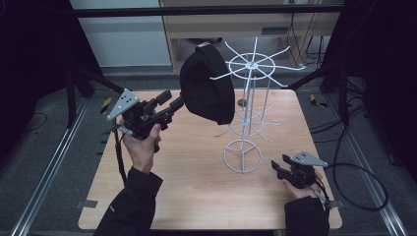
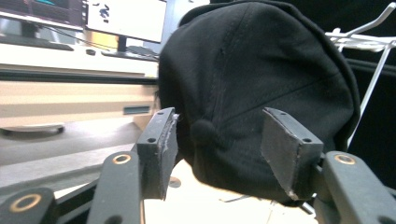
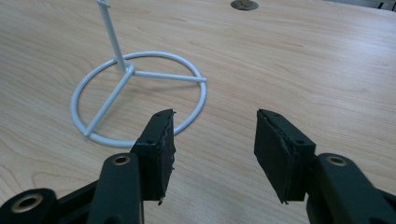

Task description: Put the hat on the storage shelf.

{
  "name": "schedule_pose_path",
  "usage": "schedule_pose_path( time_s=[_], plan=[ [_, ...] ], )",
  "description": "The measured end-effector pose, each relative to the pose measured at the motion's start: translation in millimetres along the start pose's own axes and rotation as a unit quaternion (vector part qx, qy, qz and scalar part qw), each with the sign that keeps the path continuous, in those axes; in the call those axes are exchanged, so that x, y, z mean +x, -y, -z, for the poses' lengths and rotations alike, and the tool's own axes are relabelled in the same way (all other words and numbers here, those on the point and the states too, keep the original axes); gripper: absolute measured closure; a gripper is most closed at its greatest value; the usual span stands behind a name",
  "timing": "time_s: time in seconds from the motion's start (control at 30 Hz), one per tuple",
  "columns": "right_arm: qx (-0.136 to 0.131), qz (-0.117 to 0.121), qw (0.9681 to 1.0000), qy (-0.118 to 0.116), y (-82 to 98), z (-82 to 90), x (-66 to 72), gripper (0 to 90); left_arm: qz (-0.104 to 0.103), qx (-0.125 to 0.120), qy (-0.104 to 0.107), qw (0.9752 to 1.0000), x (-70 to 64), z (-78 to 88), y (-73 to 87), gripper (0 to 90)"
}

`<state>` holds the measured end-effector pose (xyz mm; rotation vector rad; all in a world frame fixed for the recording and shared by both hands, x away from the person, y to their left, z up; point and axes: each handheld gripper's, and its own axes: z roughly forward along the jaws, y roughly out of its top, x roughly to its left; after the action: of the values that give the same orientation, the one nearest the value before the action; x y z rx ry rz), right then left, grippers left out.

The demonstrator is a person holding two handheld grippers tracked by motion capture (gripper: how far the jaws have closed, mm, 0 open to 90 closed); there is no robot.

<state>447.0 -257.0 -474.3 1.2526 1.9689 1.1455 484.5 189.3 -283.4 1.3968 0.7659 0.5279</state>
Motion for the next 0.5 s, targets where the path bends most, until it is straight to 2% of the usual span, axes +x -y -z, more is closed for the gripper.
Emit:
schedule_pose_path(
  time_s=[0.13, 0.2, 0.3, 0.37, 0.4, 0.5],
  plan=[
    [0.000, -0.001, 1.0000, 0.002, 0.2, 0.1, 0.0, 46.5, -0.019, 0.015, -0.020, 0.9995, 5.9, 16.0, 5.3, 41.4],
    [-0.001, -0.001, 1.0000, 0.002, 0.4, -0.1, -0.1, 46.1, -0.020, 0.021, -0.023, 0.9993, 8.1, 20.7, 7.8, 39.9],
    [0.000, -0.002, 1.0000, 0.006, 1.2, -0.6, -0.7, 43.1, -0.017, 0.045, -0.039, 0.9981, 20.4, 41.3, 23.7, 37.6],
    [-0.002, -0.005, 1.0000, 0.007, 1.5, -0.9, -0.7, 40.4, -0.013, 0.060, -0.048, 0.9970, 28.7, 51.3, 34.9, 36.0],
    [-0.002, -0.005, 1.0000, 0.007, 1.5, -0.9, -0.7, 40.4, -0.013, 0.060, -0.048, 0.9970, 28.7, 51.3, 34.9, 34.9],
    [-0.001, -0.013, 0.9999, 0.008, 2.5, -2.2, -1.1, 34.6, 0.000, 0.091, -0.071, 0.9934, 45.6, 71.2, 62.0, 33.0]
  ],
)
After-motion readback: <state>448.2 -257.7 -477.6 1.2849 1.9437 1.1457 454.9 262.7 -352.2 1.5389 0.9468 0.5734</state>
